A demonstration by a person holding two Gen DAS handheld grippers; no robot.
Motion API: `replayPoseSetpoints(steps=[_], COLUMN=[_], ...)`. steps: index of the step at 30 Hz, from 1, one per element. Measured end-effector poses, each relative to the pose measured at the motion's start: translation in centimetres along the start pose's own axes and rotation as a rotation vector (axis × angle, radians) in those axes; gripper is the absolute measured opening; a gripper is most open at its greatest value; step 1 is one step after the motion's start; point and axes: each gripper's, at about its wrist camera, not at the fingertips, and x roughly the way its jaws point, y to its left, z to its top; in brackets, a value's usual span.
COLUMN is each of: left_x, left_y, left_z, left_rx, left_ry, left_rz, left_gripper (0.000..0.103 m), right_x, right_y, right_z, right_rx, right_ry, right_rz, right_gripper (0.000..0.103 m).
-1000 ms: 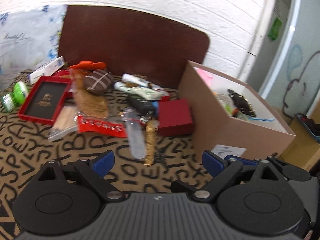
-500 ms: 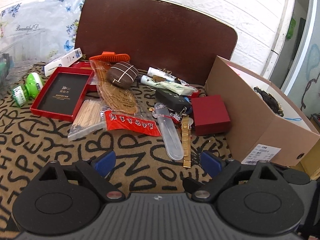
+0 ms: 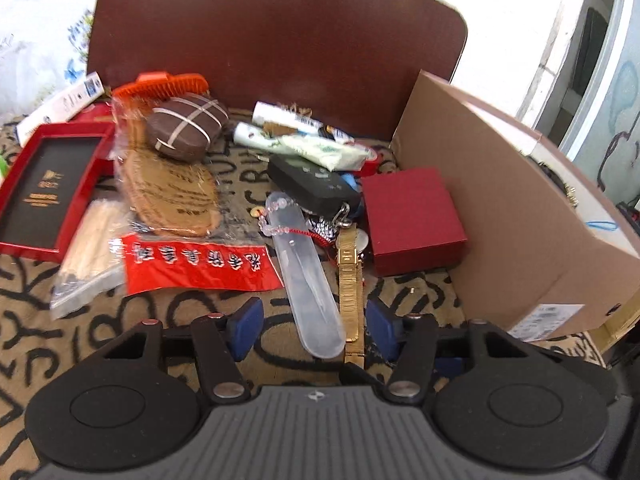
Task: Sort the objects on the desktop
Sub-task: 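Return the left gripper to the table and grasp the clear plastic tube, then grasp the gold wristwatch with the right gripper while the left holds the tube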
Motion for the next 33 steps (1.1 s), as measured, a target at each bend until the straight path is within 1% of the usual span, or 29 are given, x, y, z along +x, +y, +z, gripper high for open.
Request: replayPoseSetpoints(steps=[1,2,3,5,7,8,9,10,14,19,21,23,24,25,26,27,28,30,33], left_x=[0.6,1.0,1.2,1.3,1.1,0.9,0.6,0.3,-1.7,-5.1,-6.4,-7.2,-7.3,-7.2,-7.1,-6.9,-6.7,-6.4,-6.3], left_y=[0.1,0.2,0.2,0.4,0.7,0.9,1.0,1.0,1.0,1.8,2.2,2.5,2.6,2.7,2.7,2.7,2.7,2.8,2.7], left_z=[0.1,0.1,0.1,0.0,-0.1,-0.1,-0.2,-0.4,-1.7,-4.4,-5.4,-5.9,-5.9,-5.8,-5.7,-5.6,-5.4,-5.3,-5.5], left_rx=[-0.004,-0.009,-0.003,0.012,0.009,0.01,0.012,0.019,0.059,0.099,0.096,0.087,0.081,0.077,0.072,0.068,0.067,0.072,0.084], left_ry=[0.017,0.033,0.026,0.02,0.022,0.025,0.028,0.031,0.051,0.084,0.085,0.079,0.075,0.072,0.068,0.064,0.065,0.064,0.059], left_rz=[-0.007,-0.013,-0.005,-0.006,-0.01,-0.011,-0.01,-0.01,-0.012,-0.023,-0.017,-0.002,0.007,0.013,0.02,0.03,0.033,0.027,0.031], left_gripper=[0.047,0.037,0.032,0.033,0.032,0.031,0.031,0.031,0.03,0.028,0.028,0.028,0.028,0.028,0.028,0.029,0.029,0.032,0.033], right_x=[0.1,0.3,0.5,0.8,0.8,0.7,0.6,0.4,-0.6,-2.3,-2.8,-2.9,-2.9,-2.7,-2.5,-2.1,-1.8,-1.0,0.9], right_y=[0.0,-0.1,-0.2,-0.3,-0.2,-0.2,-0.2,-0.1,0.0,0.1,0.4,0.3,0.2,0.3,0.2,0.1,0.1,0.1,-0.1], right_z=[0.1,0.2,0.2,0.3,0.3,0.3,0.2,0.2,-0.5,-1.5,-1.5,-1.3,-1.2,-0.9,-0.5,-0.2,0.2,0.8,1.8], right_rx=[0.003,0.007,0.011,0.016,0.015,0.012,0.011,0.009,-0.003,-0.026,-0.03,-0.035,-0.04,-0.041,-0.042,-0.045,-0.049,-0.057,-0.038], right_ry=[-0.001,-0.003,-0.005,-0.01,-0.01,-0.012,-0.014,-0.014,0.001,0.014,0.0,-0.023,-0.029,-0.035,-0.04,-0.047,-0.055,-0.062,-0.054], right_rz=[0.002,0.005,0.01,0.024,0.041,0.044,0.05,0.05,0.082,0.116,0.108,0.081,0.072,0.058,0.046,0.037,0.026,0.006,-0.03], right_gripper=[0.045,0.044,0.041,0.035,0.02,0.016,0.006,0.0,0.0,0.0,0.0,0.0,0.002,0.012,0.018,0.031,0.036,0.036,0.036])
